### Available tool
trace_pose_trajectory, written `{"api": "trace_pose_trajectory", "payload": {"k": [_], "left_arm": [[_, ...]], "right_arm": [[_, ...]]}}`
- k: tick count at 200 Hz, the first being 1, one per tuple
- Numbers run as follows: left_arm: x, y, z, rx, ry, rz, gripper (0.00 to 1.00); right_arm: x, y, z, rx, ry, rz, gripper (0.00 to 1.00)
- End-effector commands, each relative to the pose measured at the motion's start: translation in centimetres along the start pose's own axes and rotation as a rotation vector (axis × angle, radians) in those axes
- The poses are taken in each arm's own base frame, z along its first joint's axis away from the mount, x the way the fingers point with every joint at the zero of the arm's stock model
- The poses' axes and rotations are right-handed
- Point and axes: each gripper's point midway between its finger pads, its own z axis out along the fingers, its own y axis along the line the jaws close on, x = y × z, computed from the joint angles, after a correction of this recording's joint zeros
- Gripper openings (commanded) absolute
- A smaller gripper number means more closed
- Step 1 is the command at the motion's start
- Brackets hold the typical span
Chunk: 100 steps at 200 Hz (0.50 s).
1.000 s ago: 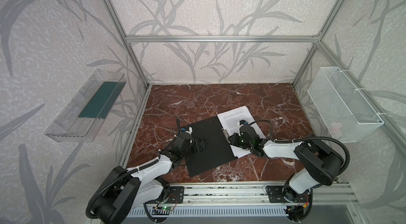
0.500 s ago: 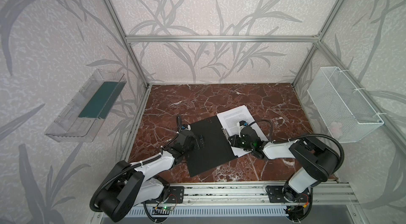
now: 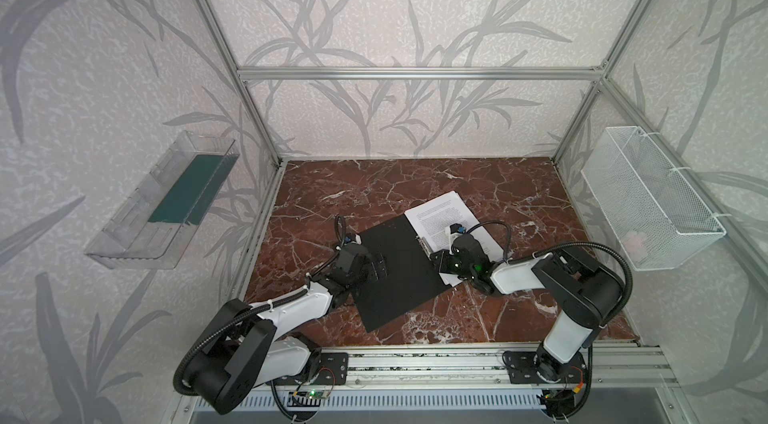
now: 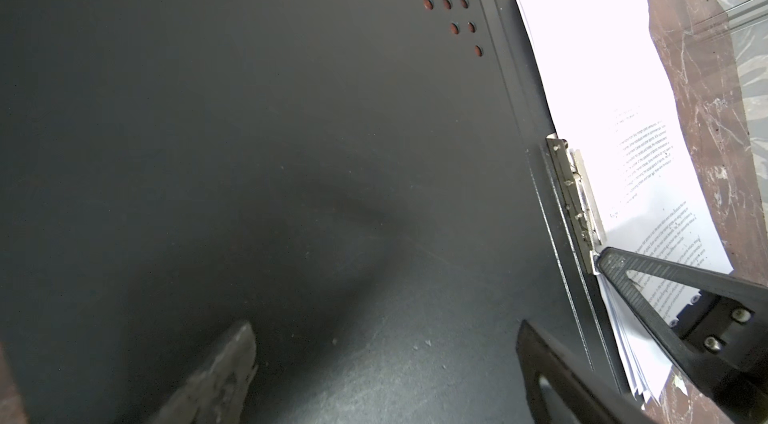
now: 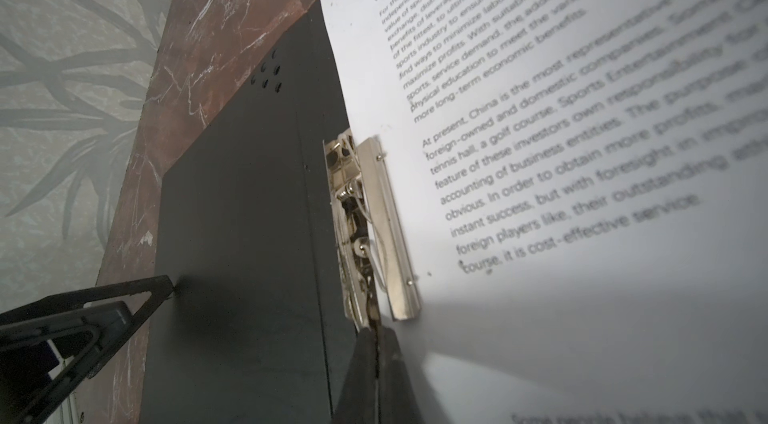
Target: Put the files into the folder
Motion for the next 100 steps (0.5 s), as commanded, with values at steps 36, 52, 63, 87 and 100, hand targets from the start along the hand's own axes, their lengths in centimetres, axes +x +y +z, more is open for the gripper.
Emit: {"api": "trace_pose_trajectory", "payload": {"k": [36,52,63,87,100], "left_arm": [[5.8,5.1,-0.4,-0.186,0.226,-0.011,0.99],[5.4,4.5,-0.4,-0.166,0.217,-0.012,0.99],[5.2,4.1,-0.4,-0.151,0.219,-0.008,0.99],[5.0,2.9,-0.3,-0.1,0.23,0.006,0.99],[4.7,2.2,-0.4,-0.074,0.228,0.008,0.99]], "right_arm": [[8.4,-6.8,-2.0,0.26,0.306,0.026,0.0],[8.4,-5.6,-2.2,0.206,0.314,0.04,0.0],[8.4,-4.8,-2.4,0.17,0.314,0.05,0.0],[8.6,-4.1,-2.6,0.129,0.31,0.062,0.0],[8.4,-4.1,-2.5,0.138,0.309,0.057,0.05]]}}
